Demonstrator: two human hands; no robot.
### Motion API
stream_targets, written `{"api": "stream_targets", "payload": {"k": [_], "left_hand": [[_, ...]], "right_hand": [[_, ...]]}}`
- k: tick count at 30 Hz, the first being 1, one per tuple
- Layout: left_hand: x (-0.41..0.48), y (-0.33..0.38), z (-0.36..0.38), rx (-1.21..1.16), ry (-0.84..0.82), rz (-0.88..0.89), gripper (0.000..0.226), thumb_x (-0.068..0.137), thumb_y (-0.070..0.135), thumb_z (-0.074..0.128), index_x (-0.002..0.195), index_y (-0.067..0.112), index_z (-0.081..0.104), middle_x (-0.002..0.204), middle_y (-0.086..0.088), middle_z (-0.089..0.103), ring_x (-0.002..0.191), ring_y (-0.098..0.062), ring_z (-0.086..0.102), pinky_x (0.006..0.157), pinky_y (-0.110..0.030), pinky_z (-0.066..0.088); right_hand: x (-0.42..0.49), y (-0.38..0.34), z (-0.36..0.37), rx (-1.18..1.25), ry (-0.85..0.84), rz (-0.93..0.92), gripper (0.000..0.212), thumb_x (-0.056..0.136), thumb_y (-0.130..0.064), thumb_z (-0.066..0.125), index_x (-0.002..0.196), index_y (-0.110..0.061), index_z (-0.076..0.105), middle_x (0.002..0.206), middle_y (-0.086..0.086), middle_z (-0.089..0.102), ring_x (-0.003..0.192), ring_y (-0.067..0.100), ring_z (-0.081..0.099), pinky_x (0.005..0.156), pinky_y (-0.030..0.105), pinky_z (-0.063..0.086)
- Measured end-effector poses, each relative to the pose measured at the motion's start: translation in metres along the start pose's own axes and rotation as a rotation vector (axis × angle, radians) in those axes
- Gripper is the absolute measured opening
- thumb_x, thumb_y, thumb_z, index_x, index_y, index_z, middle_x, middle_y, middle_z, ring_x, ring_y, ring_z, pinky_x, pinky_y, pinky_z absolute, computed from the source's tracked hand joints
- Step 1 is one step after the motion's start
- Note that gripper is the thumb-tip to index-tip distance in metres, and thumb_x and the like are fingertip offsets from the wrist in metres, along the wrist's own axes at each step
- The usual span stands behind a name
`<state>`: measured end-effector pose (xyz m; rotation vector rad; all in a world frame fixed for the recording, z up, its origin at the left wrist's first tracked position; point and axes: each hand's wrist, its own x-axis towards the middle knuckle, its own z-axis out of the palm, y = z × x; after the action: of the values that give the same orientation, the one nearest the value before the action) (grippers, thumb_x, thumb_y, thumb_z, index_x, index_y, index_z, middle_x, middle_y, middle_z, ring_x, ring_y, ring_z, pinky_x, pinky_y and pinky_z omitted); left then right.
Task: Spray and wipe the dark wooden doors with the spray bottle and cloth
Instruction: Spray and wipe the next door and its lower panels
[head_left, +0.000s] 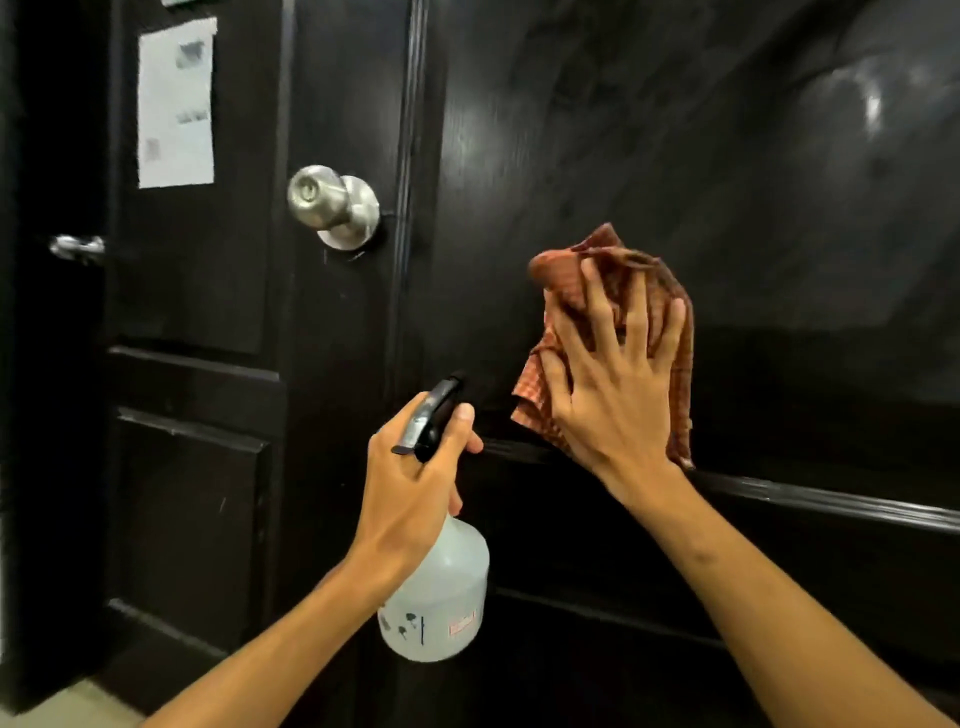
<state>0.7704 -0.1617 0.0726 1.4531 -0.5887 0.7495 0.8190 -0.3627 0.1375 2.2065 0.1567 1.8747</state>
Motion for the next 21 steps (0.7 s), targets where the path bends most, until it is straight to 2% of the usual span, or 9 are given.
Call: {"api": "stream_targets", "payload": {"k": [2,4,6,8,11,13,16,19,21], "left_hand": [[0.014,-0.004,-0.018,0.003,0.019,-0.004,0.022,0.103,0.029,0.059,0.093,0.011,0.067,0.087,-0.006,0.073,0.041,-0.025,0.053,0.046,-0.039,0.049],[0.024,-0.005,-0.033,0.011,0.034,-0.013,0.019,0.103,0.027,0.060,0.097,0.011,0.069,0.086,-0.006,0.073,0.042,-0.024,0.053,0.044,-0.036,0.048],[0.033,-0.005,-0.047,0.043,0.046,-0.040,0.019,0.103,0.026,0.060,0.101,0.010,0.069,0.084,-0.006,0.072,0.041,-0.023,0.053,0.043,-0.034,0.048],[0.039,-0.005,-0.058,0.070,0.059,-0.064,0.022,0.103,0.027,0.059,0.095,0.009,0.068,0.082,-0.006,0.071,0.041,-0.028,0.053,0.045,-0.038,0.048],[0.047,-0.002,-0.075,0.083,0.111,-0.117,0.021,0.103,0.025,0.060,0.094,0.008,0.068,0.082,-0.006,0.072,0.043,-0.036,0.053,0.046,-0.043,0.048],[0.048,0.004,-0.086,0.092,0.140,-0.147,0.020,0.103,0.023,0.060,0.091,0.007,0.067,0.080,-0.006,0.070,0.043,-0.038,0.052,0.045,-0.048,0.048],[0.054,0.012,-0.101,0.114,0.151,-0.222,0.020,0.102,0.023,0.061,0.091,0.009,0.067,0.078,-0.007,0.069,0.043,-0.034,0.051,0.043,-0.048,0.047],[0.061,0.018,-0.111,0.141,0.173,-0.255,0.019,0.101,0.028,0.061,0.093,0.013,0.068,0.080,-0.004,0.069,0.046,-0.020,0.053,0.045,-0.038,0.050],[0.067,0.024,-0.114,0.147,0.206,-0.284,0.019,0.098,0.033,0.060,0.094,0.016,0.067,0.079,0.000,0.070,0.047,-0.015,0.055,0.047,-0.029,0.051]], "right_hand": [[0.002,-0.035,0.007,0.009,-0.028,-0.099,0.063,0.105,-0.045,0.039,0.164,-0.027,0.023,0.170,0.010,0.020,0.155,0.046,0.011,0.122,0.069,0.003],[-0.009,-0.066,0.020,0.075,-0.114,-0.393,0.067,0.101,-0.045,0.047,0.162,-0.022,0.029,0.169,0.012,0.024,0.156,0.045,0.011,0.123,0.067,0.007],[0.002,-0.075,0.027,0.089,-0.155,-0.554,0.060,0.100,-0.041,0.051,0.155,-0.019,0.045,0.167,0.012,0.028,0.157,0.039,0.013,0.125,0.063,0.010],[0.028,-0.081,0.025,0.094,-0.120,-0.517,0.049,0.102,-0.036,0.047,0.147,-0.017,0.054,0.166,0.013,0.032,0.156,0.038,0.017,0.125,0.061,0.011],[0.049,-0.098,0.023,0.100,-0.165,-0.419,0.059,0.099,-0.039,0.049,0.151,-0.012,0.048,0.166,0.016,0.029,0.157,0.039,0.013,0.127,0.058,-0.001],[0.032,-0.109,0.026,0.096,-0.272,-0.535,0.072,0.092,-0.045,0.061,0.151,-0.007,0.047,0.163,0.021,0.033,0.155,0.042,0.014,0.126,0.057,-0.008],[0.013,-0.104,0.031,0.042,-0.394,-0.779,0.075,0.075,-0.048,0.075,0.138,-0.009,0.062,0.147,0.021,0.053,0.143,0.045,0.038,0.125,0.054,-0.002],[0.049,-0.110,0.030,0.191,-0.353,-0.723,0.065,0.092,-0.030,0.054,0.153,-0.008,0.042,0.161,0.019,0.035,0.153,0.041,0.022,0.127,0.049,0.005],[0.092,-0.129,0.035,0.219,-0.341,-0.801,0.062,0.099,-0.027,0.035,0.158,-0.007,0.031,0.168,0.019,0.021,0.157,0.038,0.011,0.128,0.052,0.009]]}}
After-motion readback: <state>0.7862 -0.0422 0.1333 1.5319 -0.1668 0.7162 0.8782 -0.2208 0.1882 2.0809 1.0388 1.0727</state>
